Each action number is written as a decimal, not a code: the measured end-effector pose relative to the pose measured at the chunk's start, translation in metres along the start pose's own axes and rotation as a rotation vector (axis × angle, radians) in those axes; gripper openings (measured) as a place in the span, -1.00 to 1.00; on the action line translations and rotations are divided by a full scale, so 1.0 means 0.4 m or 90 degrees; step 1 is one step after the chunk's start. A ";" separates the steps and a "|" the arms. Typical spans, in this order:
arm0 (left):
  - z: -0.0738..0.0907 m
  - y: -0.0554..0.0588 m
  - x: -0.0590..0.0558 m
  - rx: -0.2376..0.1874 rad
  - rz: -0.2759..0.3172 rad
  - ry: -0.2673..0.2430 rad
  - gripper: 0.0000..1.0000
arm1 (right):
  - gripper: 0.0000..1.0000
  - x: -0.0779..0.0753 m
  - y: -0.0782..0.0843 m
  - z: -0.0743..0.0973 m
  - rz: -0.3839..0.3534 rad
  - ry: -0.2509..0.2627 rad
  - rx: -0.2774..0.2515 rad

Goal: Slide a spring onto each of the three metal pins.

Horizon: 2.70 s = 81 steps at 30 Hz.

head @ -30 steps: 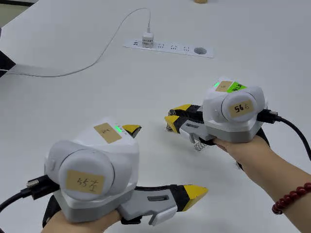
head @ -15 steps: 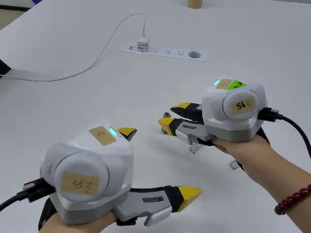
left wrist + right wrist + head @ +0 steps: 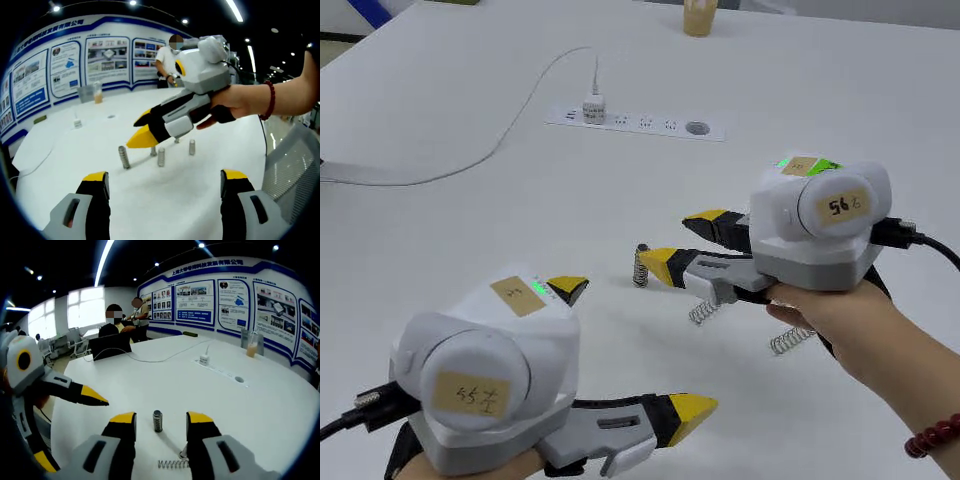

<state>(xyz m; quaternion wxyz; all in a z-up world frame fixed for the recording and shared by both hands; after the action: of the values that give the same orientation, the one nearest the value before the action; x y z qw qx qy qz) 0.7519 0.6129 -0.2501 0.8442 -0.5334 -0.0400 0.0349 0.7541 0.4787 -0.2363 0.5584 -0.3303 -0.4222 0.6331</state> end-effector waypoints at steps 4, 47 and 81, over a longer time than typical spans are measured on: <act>-0.001 -0.003 -0.001 -0.002 -0.002 0.001 0.86 | -0.11 0.001 -0.001 0.028 -0.004 0.003 -0.001; -0.108 0.009 0.004 0.051 -0.070 0.017 0.25 | 0.19 -0.019 0.100 0.278 -0.054 0.020 -0.023; -0.239 0.038 0.005 0.084 -0.079 0.039 -0.37 | 0.20 0.006 0.160 0.315 -0.086 0.041 -0.029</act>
<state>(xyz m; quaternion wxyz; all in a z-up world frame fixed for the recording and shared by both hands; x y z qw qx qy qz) 0.7635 0.5340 -0.3047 0.8790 -0.4736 -0.0450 -0.0309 0.6143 0.4591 -0.2404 0.6054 -0.3336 -0.4400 0.5732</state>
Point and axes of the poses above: the centre of the closed fingertips' face, and the gripper's own axes: z roughly backward along the fingers, x roughly to its left, y roughly out of its underside, the point moved 6 cm from there along z, roughly backward along the fingers, and after that the axes turned 7 degrees about -y, right-handed, at the moved point
